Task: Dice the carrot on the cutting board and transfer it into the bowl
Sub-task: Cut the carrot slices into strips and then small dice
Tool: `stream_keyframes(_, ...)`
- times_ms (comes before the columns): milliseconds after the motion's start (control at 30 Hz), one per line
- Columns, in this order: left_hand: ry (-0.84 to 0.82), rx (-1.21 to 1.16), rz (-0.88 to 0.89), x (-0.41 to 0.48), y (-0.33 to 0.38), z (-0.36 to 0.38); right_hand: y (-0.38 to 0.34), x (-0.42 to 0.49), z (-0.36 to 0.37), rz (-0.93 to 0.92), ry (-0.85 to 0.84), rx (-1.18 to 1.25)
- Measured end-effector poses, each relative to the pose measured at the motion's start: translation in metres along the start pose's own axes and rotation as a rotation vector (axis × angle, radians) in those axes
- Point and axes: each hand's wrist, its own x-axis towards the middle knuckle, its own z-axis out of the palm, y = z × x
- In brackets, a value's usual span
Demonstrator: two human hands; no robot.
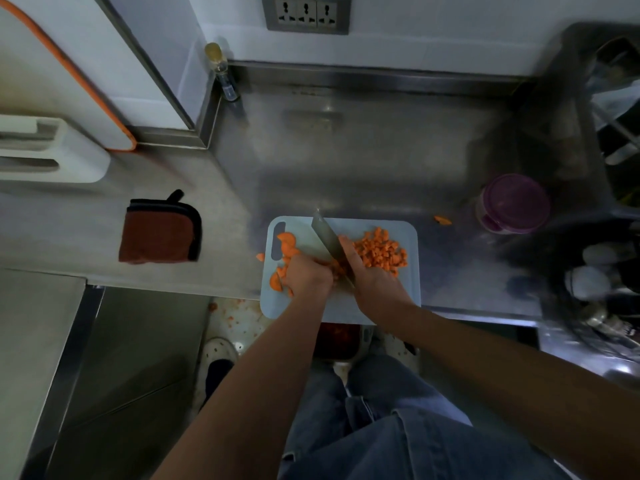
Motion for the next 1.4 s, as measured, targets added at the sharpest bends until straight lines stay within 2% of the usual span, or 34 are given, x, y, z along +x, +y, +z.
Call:
stream_keyframes(200, -0.047, -0.049, 0.027, -0.026, 0.011, -0.016, 0.005, 0.001, -0.008, -0.028, 0.067, 0.065)
stream_keyframes(533, -0.043, -0.03, 0.056, -0.023, 0.009, -0.013, 0.008, -0.005, -0.008, -0.073, 0.013, -0.012)
stream_keyframes(833, -0.027, 0.007, 0.092, -0.027, 0.011, -0.016, -0.003, -0.003, -0.007, -0.022, -0.035, -0.06)
stream_keyframes(1000, -0.018, 0.021, 0.1, -0.025, 0.009, -0.014, -0.002, -0.001, 0.001, -0.037, -0.008, -0.12)
stream_keyframes(1400, -0.042, 0.054, 0.1, -0.02, 0.008, -0.014, 0.009, 0.001, -0.003, -0.064, 0.015, 0.035)
